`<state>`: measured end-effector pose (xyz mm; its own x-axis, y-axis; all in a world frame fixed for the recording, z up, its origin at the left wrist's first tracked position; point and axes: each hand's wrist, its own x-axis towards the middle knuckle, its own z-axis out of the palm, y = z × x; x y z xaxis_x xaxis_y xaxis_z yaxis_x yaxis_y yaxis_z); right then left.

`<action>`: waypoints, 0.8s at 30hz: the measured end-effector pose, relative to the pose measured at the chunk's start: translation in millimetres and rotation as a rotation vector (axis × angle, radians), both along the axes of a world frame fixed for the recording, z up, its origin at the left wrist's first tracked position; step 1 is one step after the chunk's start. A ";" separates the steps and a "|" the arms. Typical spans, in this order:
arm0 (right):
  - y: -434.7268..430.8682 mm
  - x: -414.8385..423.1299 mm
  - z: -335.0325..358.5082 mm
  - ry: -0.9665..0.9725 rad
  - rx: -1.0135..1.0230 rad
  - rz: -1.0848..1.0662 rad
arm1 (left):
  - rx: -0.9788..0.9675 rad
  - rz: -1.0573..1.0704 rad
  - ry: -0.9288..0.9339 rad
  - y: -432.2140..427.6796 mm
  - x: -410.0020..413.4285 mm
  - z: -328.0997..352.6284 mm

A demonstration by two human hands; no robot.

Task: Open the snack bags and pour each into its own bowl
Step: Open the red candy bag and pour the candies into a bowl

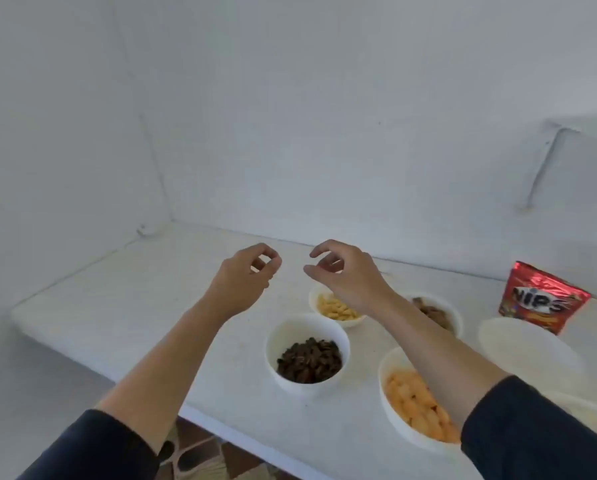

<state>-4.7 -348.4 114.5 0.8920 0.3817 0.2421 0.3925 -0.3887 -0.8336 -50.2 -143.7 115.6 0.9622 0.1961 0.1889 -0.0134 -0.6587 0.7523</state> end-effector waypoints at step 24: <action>-404.5 130.8 -90.6 0.050 -0.119 -0.657 | 0.175 -0.555 0.038 -430.9 249.4 -91.3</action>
